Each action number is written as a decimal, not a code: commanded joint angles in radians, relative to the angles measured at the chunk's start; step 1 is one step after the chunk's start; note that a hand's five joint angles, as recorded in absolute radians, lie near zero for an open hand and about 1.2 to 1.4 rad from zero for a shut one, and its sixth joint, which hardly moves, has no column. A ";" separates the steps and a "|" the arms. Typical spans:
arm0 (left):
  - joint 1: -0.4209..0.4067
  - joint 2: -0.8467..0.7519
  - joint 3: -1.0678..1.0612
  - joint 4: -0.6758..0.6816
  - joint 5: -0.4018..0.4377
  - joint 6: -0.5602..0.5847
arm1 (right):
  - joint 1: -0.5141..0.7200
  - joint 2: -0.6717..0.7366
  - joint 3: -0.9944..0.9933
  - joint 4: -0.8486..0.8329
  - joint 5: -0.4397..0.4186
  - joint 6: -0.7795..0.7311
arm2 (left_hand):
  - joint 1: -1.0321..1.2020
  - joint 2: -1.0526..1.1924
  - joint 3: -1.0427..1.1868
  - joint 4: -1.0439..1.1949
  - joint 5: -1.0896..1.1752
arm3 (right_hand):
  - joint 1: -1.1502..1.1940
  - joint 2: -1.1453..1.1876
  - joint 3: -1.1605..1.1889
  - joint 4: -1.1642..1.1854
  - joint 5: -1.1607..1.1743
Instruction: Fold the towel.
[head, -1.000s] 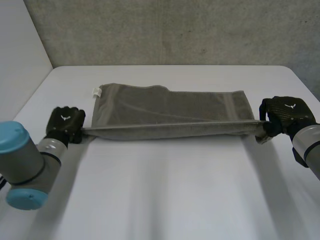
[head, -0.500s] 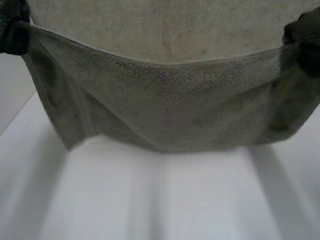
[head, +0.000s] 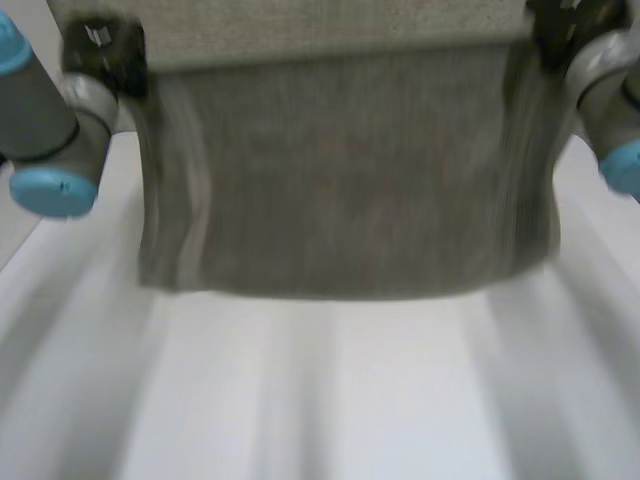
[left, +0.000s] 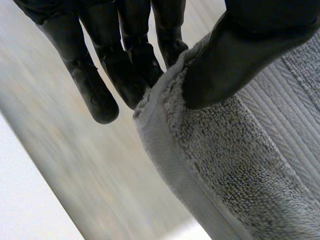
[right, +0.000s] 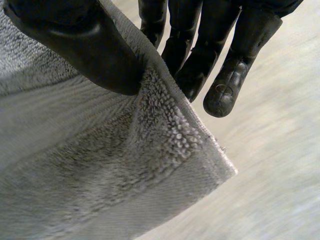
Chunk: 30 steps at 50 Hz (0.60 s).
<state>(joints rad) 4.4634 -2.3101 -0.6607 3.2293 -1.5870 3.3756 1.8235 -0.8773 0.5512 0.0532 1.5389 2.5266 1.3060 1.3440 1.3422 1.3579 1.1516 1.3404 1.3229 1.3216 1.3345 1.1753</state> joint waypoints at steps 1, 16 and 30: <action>-0.023 0.107 0.089 0.210 -0.045 -0.148 | -0.004 -0.090 -0.024 -0.242 -0.011 0.133 | 0.090 0.052 0.054 0.038 0.070 | 0.056 0.073 0.075 0.062 0.046; -0.012 0.166 -0.315 0.267 -0.005 -0.140 | -0.026 -0.138 0.337 -0.225 -0.160 0.135 | 0.090 0.052 0.054 0.038 0.070 | 0.056 0.073 0.075 0.062 0.046; -0.001 0.135 -0.867 0.498 0.065 0.099 | -0.078 -0.135 0.869 -0.260 -0.318 0.070 | 0.090 0.052 0.054 0.038 0.070 | 0.056 0.073 0.075 0.062 0.046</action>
<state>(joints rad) 4.4578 -2.1653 -1.3750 3.6158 -1.5260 3.4095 1.7511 -1.0284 1.2710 -0.1870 1.2336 2.6395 1.3062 1.3485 1.3444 1.3582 1.1613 1.3405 1.3284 1.3217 1.3346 1.1818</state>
